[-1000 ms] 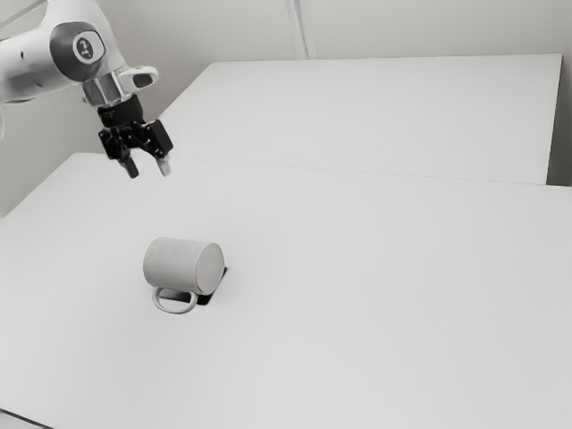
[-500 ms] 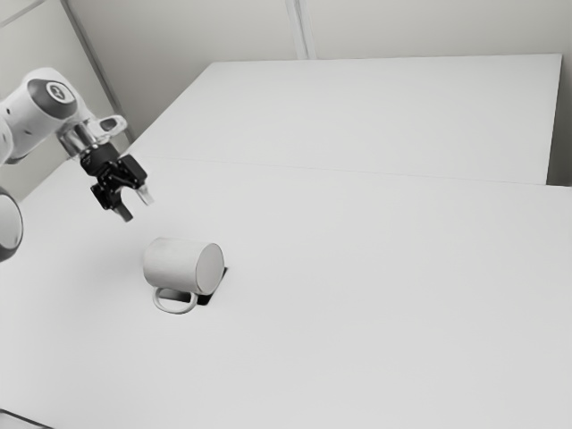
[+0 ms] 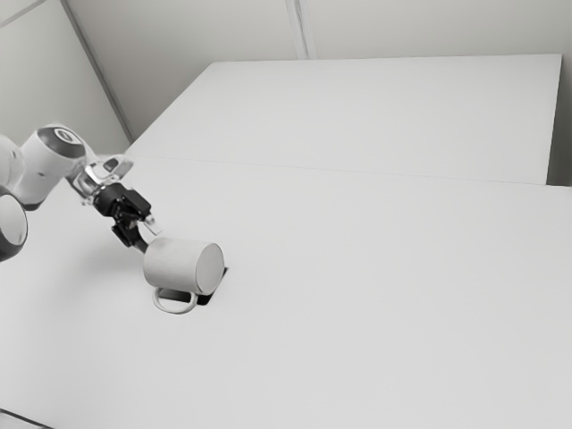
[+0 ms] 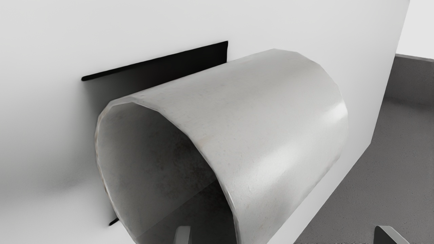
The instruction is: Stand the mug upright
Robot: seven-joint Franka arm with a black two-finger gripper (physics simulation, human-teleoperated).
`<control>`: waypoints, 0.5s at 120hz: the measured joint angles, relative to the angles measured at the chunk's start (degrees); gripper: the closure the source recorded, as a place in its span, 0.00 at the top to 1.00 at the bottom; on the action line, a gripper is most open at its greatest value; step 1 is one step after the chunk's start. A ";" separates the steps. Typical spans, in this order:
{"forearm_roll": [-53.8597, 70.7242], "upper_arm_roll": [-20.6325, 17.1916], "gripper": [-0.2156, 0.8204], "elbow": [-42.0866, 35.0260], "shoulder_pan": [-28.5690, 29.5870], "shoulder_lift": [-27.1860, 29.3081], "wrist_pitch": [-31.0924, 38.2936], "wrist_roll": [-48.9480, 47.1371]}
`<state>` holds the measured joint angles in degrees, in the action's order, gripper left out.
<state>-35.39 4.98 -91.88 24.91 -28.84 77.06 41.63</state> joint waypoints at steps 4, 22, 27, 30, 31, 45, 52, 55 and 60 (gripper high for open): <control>-0.84 0.22 0.77 -0.76 0.01 -0.04 0.15 0.54; -3.91 0.95 0.77 -3.58 -0.14 -0.07 0.59 2.56; -4.33 0.96 0.77 -3.99 -0.33 0.01 0.65 3.02; -4.64 0.97 0.77 -4.30 -0.42 0.13 0.69 3.28; -4.76 0.98 0.77 -4.45 -0.44 0.19 0.70 3.36; -6.12 1.36 0.71 -6.07 -0.75 1.13 0.95 4.30; -6.47 1.59 0.64 -6.78 -0.86 1.74 1.08 4.51; -6.58 1.63 0.61 -6.94 -0.93 1.92 1.14 4.58; -6.72 1.70 0.56 -7.12 -1.15 2.31 1.26 4.70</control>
<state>-42.11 6.68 -98.99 23.76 -26.53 78.32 46.33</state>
